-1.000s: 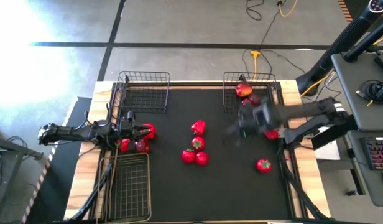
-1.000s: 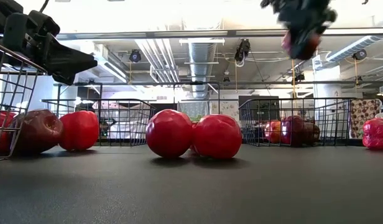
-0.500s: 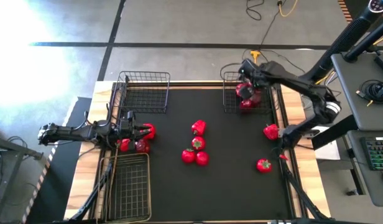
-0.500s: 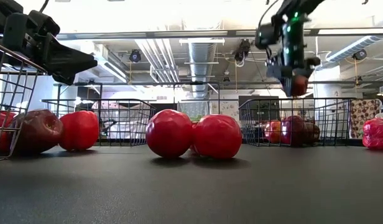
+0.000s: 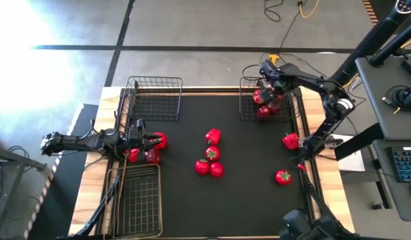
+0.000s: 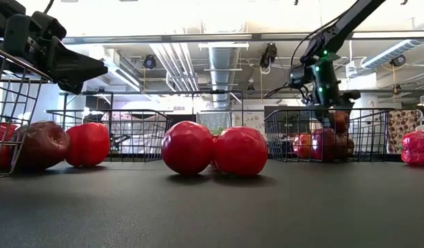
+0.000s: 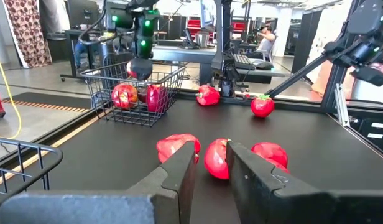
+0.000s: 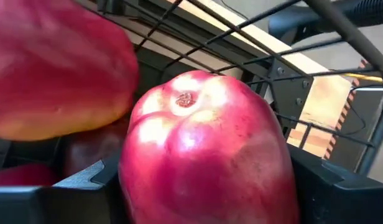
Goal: Sort produce into baskets
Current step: Put the apple into the right black wire basket
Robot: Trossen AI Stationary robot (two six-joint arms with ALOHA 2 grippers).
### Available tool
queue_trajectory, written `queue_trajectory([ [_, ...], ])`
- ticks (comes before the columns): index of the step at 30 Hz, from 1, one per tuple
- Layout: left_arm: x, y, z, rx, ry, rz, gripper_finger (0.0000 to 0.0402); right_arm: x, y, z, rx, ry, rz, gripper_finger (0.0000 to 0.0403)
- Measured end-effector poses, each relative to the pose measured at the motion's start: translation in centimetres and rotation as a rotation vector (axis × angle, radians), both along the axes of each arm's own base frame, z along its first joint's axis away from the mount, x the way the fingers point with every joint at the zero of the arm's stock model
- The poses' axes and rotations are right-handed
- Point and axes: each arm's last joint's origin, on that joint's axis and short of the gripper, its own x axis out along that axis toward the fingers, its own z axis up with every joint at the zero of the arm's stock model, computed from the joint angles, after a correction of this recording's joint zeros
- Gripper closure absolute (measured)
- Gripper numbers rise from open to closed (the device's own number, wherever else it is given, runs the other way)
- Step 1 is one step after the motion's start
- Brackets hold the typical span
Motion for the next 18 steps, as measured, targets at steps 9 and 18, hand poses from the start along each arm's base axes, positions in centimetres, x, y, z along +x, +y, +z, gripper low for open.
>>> queue_trajectory([
  [9, 0.0, 0.0, 0.0, 0.000, -0.001, 0.000, 0.0325, 0.3, -0.9, -2.2, 0.030, 0.022, -0.003, 0.0122],
  [18, 0.0, 0.0, 0.0, 0.000, -0.002, 0.001, 0.0325, 0.3, -1.8, -3.8, 0.051, 0.040, 0.031, 0.0108],
])
